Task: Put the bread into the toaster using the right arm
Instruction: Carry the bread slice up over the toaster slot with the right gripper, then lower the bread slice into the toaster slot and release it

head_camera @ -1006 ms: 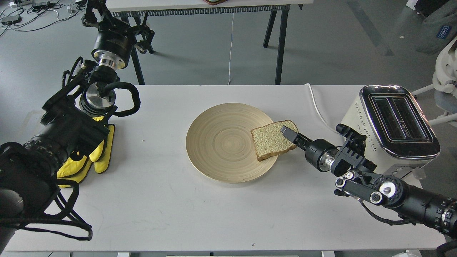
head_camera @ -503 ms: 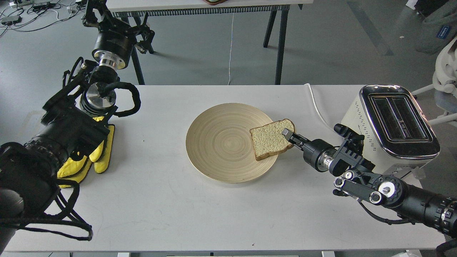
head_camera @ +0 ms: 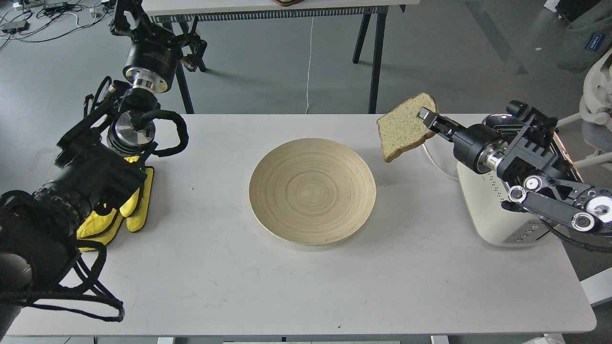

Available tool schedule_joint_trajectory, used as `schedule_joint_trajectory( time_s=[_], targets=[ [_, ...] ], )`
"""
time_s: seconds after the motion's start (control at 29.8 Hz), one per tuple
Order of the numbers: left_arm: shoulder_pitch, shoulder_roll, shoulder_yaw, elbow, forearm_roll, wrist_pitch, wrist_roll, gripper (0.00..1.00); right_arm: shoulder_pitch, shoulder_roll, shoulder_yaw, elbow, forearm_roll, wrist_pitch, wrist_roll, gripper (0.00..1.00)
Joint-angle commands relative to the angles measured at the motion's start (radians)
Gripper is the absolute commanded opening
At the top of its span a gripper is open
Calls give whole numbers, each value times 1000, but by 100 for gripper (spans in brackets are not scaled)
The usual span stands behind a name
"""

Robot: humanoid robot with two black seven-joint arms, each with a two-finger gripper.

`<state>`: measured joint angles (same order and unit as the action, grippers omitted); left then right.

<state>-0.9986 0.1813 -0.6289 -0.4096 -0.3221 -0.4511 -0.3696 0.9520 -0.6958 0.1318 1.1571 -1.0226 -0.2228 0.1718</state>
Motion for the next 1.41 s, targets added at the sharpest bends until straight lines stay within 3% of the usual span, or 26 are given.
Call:
schedule_joint_trajectory(
  time_s=[0.0, 0.3, 0.5, 1.37],
  targets=[
    [0, 0, 0, 0, 0, 0, 0, 100, 62, -174, -3, 96, -28, 10, 0, 6],
    [0, 0, 0, 0, 0, 0, 0, 100, 90, -540, -1, 282, -261, 126, -28, 6],
    [0, 0, 0, 0, 0, 0, 1, 100, 79, -674, -3, 362, -298, 171, -28, 7],
    [0, -2, 0, 0, 0, 0, 1, 100, -22, -547, -3, 276, -326, 165, -55, 7]
  ],
)
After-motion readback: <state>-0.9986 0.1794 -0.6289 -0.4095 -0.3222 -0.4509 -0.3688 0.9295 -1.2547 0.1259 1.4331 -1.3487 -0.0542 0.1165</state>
